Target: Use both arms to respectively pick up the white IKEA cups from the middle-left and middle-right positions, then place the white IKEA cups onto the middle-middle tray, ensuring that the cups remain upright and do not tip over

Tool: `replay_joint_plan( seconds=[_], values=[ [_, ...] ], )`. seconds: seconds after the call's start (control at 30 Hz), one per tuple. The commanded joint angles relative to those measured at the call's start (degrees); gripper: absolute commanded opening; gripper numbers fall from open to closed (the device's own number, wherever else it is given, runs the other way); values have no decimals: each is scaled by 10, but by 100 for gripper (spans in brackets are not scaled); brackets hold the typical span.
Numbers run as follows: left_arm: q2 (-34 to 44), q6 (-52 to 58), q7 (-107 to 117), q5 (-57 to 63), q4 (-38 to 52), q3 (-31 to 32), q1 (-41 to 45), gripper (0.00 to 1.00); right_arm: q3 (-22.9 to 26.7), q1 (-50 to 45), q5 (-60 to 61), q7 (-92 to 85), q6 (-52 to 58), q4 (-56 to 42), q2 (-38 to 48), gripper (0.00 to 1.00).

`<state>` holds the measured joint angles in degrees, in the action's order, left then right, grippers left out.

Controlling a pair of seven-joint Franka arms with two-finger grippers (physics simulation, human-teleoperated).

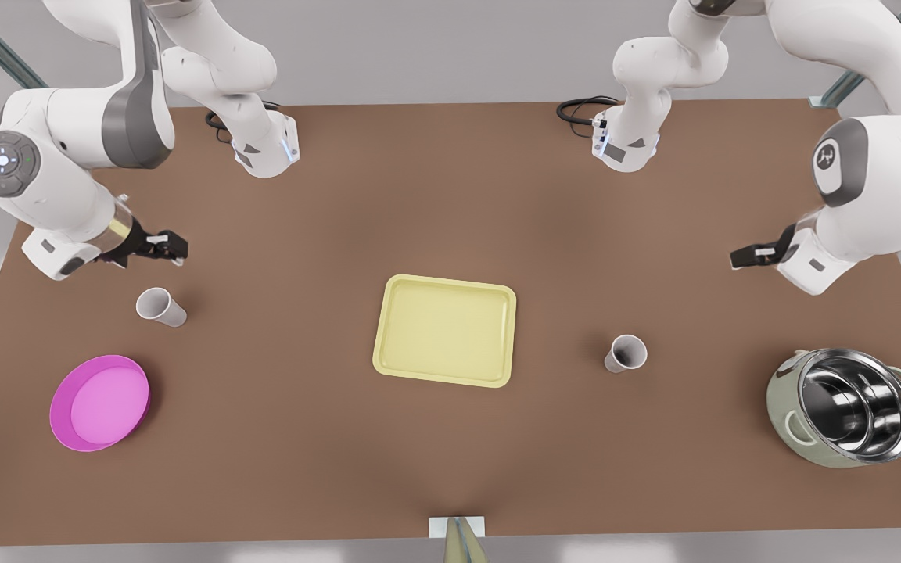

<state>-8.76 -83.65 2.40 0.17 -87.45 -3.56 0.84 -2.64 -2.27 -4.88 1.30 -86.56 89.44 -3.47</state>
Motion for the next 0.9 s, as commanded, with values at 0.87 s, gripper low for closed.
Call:
replay_joint_plan(
  seconds=[0.87],
  values=[
    [-228,-387,101,-40,-102,52,39,100,13,230,23,-213,-331,190,-139,100]
  ],
)
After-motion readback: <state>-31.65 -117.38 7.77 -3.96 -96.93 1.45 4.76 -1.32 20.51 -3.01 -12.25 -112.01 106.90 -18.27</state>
